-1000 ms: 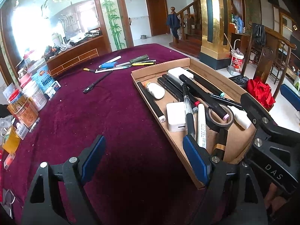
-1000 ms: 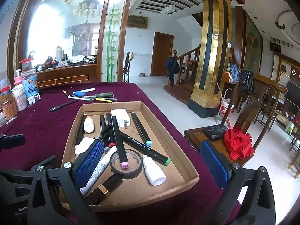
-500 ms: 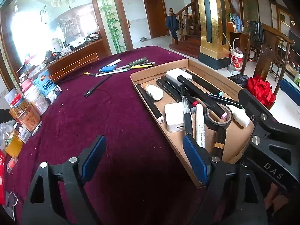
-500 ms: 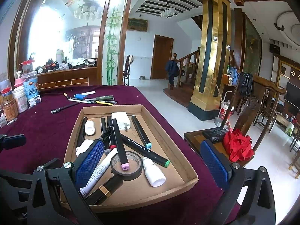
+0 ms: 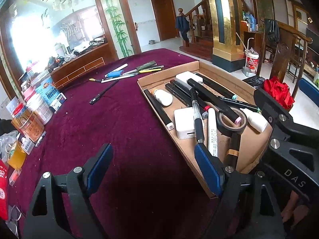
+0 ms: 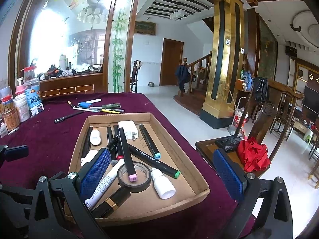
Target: Organize rigid objects
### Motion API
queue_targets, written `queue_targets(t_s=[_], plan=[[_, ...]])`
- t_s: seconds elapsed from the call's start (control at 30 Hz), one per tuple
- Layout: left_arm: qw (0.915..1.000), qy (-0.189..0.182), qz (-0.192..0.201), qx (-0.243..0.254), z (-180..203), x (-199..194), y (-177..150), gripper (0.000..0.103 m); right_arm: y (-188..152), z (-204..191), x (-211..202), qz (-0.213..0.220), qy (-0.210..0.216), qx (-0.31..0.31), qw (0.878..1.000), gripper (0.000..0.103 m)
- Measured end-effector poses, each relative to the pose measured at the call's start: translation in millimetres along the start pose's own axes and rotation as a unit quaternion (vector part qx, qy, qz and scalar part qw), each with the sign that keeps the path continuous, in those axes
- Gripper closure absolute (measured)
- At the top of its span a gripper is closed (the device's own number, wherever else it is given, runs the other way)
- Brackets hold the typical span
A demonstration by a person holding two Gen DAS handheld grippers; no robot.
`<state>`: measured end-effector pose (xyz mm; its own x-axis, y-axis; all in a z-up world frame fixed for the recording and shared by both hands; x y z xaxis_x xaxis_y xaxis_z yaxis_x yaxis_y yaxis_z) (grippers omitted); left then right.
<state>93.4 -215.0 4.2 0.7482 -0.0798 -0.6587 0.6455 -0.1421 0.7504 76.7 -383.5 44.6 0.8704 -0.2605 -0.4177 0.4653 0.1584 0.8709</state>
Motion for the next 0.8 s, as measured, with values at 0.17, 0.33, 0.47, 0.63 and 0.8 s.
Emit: queue_targets(t_s=[0.17,0.33,0.47,0.63,0.8], plan=[[1.0,-0.001,-0.001,0.0,0.8,-0.2,-0.8,0.019,-0.4,-0.2,-0.2,0.0,0.0,0.0,1.0,0.002],[1.0,0.001,0.0,0.004,1.7,-0.1,-1.3,0.019,0.3,-0.2,-1.0,0.0,0.0,0.001,1.0,0.002],[1.0,0.005,0.002,0.007,1.7,-0.4,-1.7,0.019,-0.3,0.0,-1.0,0.0,0.0,0.001,1.0,0.002],[0.9998,0.016,0.006,0.011,1.7,-0.2,-1.7,0.019,0.7,-0.1,-2.4,0.002,0.0,0.002,1.0,0.002],[0.9995,0.023,0.009,0.02,3.4,-1.4,-2.8,0.019,1.2,0.0,-2.5,0.002,-0.001,0.002,1.0,0.002]])
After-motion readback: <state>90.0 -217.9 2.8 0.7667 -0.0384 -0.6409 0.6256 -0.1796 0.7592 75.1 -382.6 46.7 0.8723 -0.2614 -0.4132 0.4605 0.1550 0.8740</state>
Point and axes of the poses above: each gripper's, at about its wrist camera, not at the fingertips, and x roughly the way its jaws point, z to its right, y to its top, the point moved 9 cm from there along x, roughly the way its jaws point, and after that the axes turned 10 degrees about -x, right-handed, at the moved point
